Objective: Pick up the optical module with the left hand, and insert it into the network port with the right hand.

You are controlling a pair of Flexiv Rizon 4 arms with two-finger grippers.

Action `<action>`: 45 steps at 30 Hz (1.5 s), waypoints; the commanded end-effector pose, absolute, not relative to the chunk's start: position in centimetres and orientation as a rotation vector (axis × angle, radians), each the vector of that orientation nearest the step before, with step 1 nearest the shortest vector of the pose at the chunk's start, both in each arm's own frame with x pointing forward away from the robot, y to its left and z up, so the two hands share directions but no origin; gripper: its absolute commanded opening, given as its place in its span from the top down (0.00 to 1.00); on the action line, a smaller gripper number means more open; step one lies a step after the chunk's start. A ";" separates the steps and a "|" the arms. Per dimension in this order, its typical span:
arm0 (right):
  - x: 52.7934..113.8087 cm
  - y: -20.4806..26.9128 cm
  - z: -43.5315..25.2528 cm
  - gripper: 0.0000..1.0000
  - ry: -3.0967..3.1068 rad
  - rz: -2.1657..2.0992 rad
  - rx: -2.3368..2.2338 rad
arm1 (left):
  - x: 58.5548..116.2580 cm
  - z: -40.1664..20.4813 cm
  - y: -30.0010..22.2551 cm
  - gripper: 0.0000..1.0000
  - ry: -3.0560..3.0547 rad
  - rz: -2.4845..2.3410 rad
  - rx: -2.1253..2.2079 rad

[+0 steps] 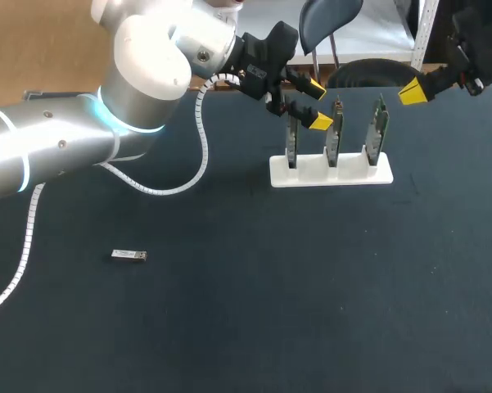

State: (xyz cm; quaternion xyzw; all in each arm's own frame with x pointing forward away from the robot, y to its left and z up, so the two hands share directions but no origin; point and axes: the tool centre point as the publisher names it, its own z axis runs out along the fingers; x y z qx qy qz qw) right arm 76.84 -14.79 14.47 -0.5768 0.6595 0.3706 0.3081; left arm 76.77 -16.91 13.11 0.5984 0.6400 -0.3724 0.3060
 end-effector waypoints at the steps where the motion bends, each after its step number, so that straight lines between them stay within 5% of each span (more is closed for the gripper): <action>1: 76.3 -14.6 14.5 0.00 1.757 0.958 -1.515 | 76.9 13.1 -17.0 0.00 1.695 -0.986 1.588; 15: 76.3 -14.6 14.5 0.00 1.757 0.958 -1.515 | 77.0 14.0 -16.6 0.00 1.666 -0.971 1.578; 26: 76.3 -14.6 14.5 0.00 1.757 0.958 -1.515 | 77.7 20.3 -14.5 0.00 1.533 -0.858 1.534; 34: 76.3 -14.6 14.5 0.00 1.757 0.958 -1.515 | 76.7 25.0 -9.4 0.00 1.486 -0.648 1.550; 45: 76.3 -14.6 14.5 0.00 1.757 0.958 -1.515 | 71.9 22.7 1.6 0.00 1.734 -0.330 1.594</action>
